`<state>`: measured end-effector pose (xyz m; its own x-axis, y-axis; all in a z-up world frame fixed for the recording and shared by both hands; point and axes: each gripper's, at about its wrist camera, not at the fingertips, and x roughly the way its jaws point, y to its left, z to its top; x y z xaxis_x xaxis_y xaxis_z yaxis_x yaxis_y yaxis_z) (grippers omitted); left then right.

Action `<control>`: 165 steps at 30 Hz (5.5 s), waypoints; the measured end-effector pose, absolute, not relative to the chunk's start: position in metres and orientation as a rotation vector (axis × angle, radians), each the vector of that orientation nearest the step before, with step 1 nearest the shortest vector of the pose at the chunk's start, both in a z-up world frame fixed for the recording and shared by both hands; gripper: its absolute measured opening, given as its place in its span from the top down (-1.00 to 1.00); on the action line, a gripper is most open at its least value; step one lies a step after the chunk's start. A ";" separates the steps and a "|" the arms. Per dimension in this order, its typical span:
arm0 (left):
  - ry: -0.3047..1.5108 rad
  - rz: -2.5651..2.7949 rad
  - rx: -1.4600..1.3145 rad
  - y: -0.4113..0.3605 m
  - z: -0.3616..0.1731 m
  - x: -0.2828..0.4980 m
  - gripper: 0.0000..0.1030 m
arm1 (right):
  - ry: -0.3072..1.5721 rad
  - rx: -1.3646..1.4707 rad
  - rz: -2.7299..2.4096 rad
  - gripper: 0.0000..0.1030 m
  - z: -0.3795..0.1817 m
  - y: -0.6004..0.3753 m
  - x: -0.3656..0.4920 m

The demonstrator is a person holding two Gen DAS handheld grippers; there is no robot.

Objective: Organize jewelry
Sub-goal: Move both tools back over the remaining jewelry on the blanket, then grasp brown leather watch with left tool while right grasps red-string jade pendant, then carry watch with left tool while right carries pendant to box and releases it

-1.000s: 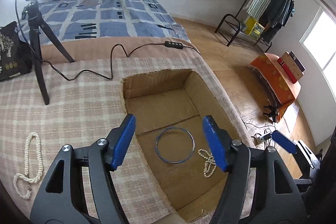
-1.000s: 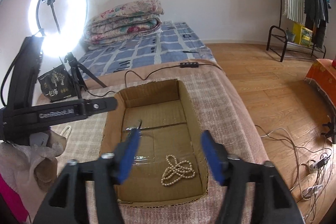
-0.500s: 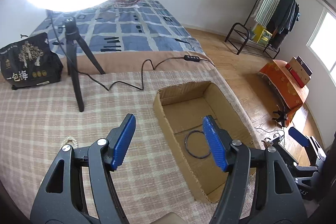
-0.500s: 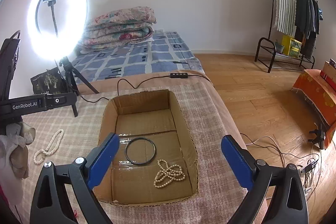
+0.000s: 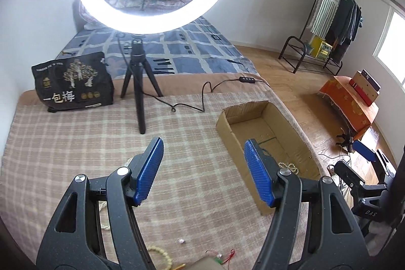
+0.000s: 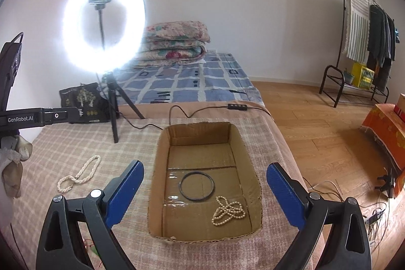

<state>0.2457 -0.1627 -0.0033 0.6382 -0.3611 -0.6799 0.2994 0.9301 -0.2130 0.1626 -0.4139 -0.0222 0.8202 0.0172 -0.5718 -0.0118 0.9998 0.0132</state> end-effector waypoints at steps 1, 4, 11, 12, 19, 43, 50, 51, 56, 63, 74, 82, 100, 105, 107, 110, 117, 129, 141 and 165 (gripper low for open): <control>0.794 -0.376 -0.086 -0.157 -0.002 0.241 -0.32 | 0.602 0.001 0.028 -0.92 -0.021 -0.410 0.159; 0.791 -0.376 -0.097 -0.139 0.000 0.228 -0.32 | 0.597 -0.017 0.083 -0.92 -0.020 -0.396 0.150; 0.795 -0.371 -0.093 -0.107 -0.002 0.190 -0.32 | 0.589 -0.057 0.185 -0.92 -0.021 -0.363 0.122; 0.800 -0.371 -0.096 -0.103 -0.004 0.184 -0.32 | 0.590 -0.064 0.199 -0.92 -0.021 -0.358 0.118; 0.846 -0.354 -0.116 -0.071 -0.024 0.145 -0.32 | 0.612 -0.084 0.278 -0.91 -0.034 -0.329 0.086; 0.968 -0.315 -0.154 -0.023 -0.085 0.118 -0.32 | 0.917 -0.097 0.482 0.00 -0.117 -0.278 0.081; 1.083 -0.365 -0.190 -0.042 -0.112 0.121 -0.23 | 0.971 -0.138 0.518 0.23 -0.135 -0.266 0.086; 1.103 -0.373 -0.193 -0.046 -0.117 0.122 -0.21 | 0.976 -0.144 0.517 0.24 -0.137 -0.265 0.088; 1.173 -0.392 -0.209 -0.060 -0.136 0.122 -0.12 | 1.002 -0.168 0.526 0.28 -0.148 -0.263 0.094; 1.198 -0.385 -0.201 -0.072 -0.148 0.128 -0.12 | 1.001 -0.180 0.536 0.29 -0.151 -0.261 0.105; 1.258 -0.380 -0.191 -0.086 -0.170 0.138 -0.03 | 1.047 -0.179 0.567 0.44 -0.164 -0.258 0.114; 1.270 -0.379 -0.163 -0.096 -0.177 0.141 -0.01 | 1.054 -0.163 0.559 0.44 -0.166 -0.262 0.118; 1.256 -0.357 -0.099 -0.105 -0.183 0.139 0.53 | 1.012 -0.112 0.517 0.44 -0.158 -0.262 0.132; 1.255 -0.367 -0.082 -0.109 -0.183 0.138 0.82 | 1.025 -0.135 0.516 0.48 -0.163 -0.252 0.137; 1.252 -0.368 -0.073 -0.111 -0.184 0.138 0.84 | 1.032 -0.142 0.513 0.48 -0.166 -0.250 0.140; 1.247 -0.370 -0.067 -0.112 -0.184 0.138 0.85 | 1.036 -0.148 0.515 0.61 -0.170 -0.247 0.143; 1.243 -0.375 -0.069 -0.111 -0.183 0.137 0.88 | 1.019 -0.140 0.504 1.00 -0.166 -0.247 0.143; 1.212 -0.372 -0.075 -0.102 -0.170 0.129 0.93 | 0.912 -0.137 0.486 1.00 -0.127 -0.247 0.130; 1.156 -0.379 -0.086 -0.094 -0.147 0.112 0.93 | 0.821 -0.125 0.496 1.00 -0.089 -0.244 0.110; 1.027 -0.401 -0.145 -0.097 -0.089 0.117 0.93 | 0.668 -0.048 0.387 1.00 -0.030 -0.295 0.100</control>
